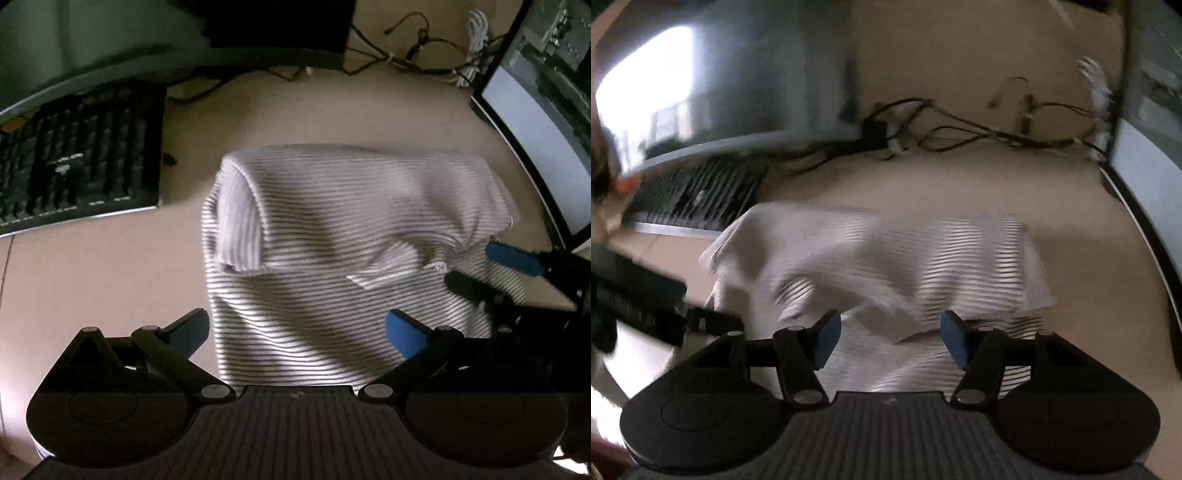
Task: Fold clothes
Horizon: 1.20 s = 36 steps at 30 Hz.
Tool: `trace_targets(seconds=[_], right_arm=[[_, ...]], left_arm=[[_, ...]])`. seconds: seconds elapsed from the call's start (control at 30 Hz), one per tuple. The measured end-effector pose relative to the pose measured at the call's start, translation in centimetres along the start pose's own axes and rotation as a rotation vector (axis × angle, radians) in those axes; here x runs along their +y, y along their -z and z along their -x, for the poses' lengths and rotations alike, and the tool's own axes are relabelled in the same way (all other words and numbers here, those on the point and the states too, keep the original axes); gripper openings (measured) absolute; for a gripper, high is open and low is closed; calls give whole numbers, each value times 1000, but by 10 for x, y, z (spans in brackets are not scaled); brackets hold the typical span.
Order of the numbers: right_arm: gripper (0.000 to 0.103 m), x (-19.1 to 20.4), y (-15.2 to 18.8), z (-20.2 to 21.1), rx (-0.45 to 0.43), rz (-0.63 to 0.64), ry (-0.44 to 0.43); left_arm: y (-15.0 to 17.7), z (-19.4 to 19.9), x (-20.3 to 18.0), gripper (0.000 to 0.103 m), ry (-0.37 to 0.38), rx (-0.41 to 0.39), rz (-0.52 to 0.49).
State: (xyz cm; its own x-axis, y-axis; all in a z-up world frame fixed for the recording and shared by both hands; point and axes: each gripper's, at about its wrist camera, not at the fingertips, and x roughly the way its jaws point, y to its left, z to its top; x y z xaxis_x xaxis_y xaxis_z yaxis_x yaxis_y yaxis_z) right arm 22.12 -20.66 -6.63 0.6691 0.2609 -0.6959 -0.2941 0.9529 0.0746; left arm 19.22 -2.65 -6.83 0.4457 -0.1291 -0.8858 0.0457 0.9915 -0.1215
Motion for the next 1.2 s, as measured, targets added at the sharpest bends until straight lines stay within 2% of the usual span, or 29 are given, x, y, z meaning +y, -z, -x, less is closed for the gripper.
trace_targets(seconds=[0.07, 0.17, 0.23, 0.3, 0.33, 0.4, 0.47, 0.53, 0.57, 0.63, 0.73, 0.97, 1.03, 1.2], right_arm=[[82, 13, -3, -3, -16, 84, 1], [85, 28, -8, -22, -1, 180, -1], [85, 41, -4, -32, 0, 241, 34], [82, 53, -4, -39, -18, 314, 88], [76, 57, -6, -42, -27, 342, 105], [61, 55, -16, -42, -35, 353, 98], [34, 52, -25, -43, -33, 338, 75], [21, 45, -33, -37, -60, 321, 69], [18, 38, -37, -28, -83, 317, 75], [17, 30, -49, -19, -114, 283, 85], [17, 18, -70, -14, -132, 224, 44], [17, -5, -80, -7, -134, 94, -22], [17, -9, -85, -7, -126, 67, -46], [17, -21, -96, -6, -138, -3, -85]], left_arm=[[-1, 6, 8, 103, -24, -23, 8], [-1, 7, 11, 103, -27, -40, 14], [0, 8, 13, 103, -34, -30, 11], [-1, 12, 14, 103, -21, -29, 3], [-3, 14, 15, 103, -18, -37, 0], [-9, 18, 15, 103, -28, -57, 2], [-13, 21, 14, 103, -31, -77, -2], [-19, 22, 12, 103, -35, -99, -26], [-21, 22, 11, 103, -40, -110, -39], [-25, 25, 7, 103, -48, -142, -69], [-28, 23, -3, 103, -43, -205, -153], [-42, 4, -16, 103, -69, -185, -194], [-44, 8, -15, 103, -44, -186, -201], [-47, 0, -16, 103, -26, -253, -293]])
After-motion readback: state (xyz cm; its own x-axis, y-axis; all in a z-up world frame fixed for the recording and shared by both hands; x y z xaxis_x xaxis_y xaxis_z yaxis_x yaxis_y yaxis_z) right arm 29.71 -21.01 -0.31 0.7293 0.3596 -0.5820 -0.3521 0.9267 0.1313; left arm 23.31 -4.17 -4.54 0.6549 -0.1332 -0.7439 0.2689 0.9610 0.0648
